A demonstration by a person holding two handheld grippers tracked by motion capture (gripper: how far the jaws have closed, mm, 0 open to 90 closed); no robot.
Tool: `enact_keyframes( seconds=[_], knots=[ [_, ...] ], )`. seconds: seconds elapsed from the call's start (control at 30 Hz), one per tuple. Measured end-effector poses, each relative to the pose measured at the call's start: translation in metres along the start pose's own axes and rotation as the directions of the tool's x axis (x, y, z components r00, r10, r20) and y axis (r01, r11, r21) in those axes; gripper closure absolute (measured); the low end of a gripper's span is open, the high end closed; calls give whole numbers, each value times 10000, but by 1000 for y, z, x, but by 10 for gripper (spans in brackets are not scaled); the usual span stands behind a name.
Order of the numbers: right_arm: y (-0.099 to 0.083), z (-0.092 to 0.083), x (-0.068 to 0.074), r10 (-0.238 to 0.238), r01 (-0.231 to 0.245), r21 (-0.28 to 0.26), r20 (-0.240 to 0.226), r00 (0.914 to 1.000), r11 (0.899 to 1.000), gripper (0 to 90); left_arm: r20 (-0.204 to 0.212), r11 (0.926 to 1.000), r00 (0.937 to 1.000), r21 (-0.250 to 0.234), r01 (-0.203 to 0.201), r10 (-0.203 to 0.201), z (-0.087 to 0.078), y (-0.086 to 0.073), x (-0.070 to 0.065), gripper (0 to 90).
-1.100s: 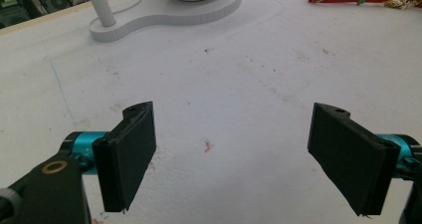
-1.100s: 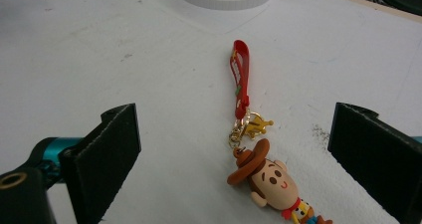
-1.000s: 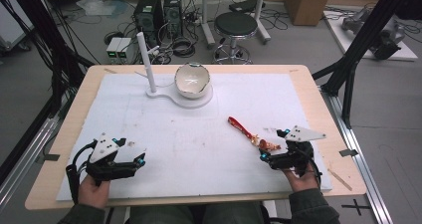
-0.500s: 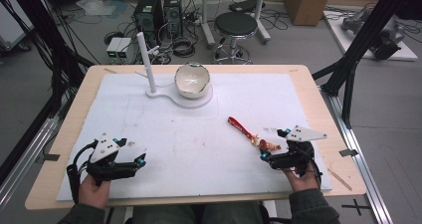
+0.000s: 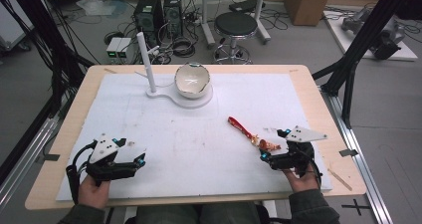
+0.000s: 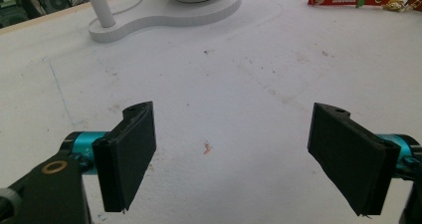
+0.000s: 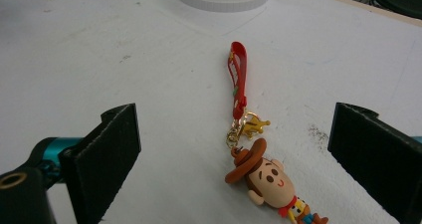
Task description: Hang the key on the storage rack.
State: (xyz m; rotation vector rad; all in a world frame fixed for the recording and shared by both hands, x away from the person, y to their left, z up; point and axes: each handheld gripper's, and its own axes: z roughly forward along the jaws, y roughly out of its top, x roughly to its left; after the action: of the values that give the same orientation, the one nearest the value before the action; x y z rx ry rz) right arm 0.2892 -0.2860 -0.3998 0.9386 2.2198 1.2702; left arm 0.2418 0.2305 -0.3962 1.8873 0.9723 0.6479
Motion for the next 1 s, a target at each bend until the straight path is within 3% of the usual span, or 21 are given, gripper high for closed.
enact_keyframes(
  seconds=[0.53, 0.73, 1.0],
  knots=[
    [15, 2, -2, -99, 98, -73, -251, 9996, 9999, 53, -92, 10000, 9999, -10, 51, -51, 0, 0, -1, 196],
    [29, 8, -6, -568, 581, 224, -547, 9969, 9981, 54, -92, 10000, 9999, -13, 71, -71, 1, -1, 0, 195],
    [45, 13, -16, -339, 357, 262, -642, 9974, 9990, 54, -126, 9998, 9998, -37, 177, -177, 1, -1, 2, 195]
  ],
)
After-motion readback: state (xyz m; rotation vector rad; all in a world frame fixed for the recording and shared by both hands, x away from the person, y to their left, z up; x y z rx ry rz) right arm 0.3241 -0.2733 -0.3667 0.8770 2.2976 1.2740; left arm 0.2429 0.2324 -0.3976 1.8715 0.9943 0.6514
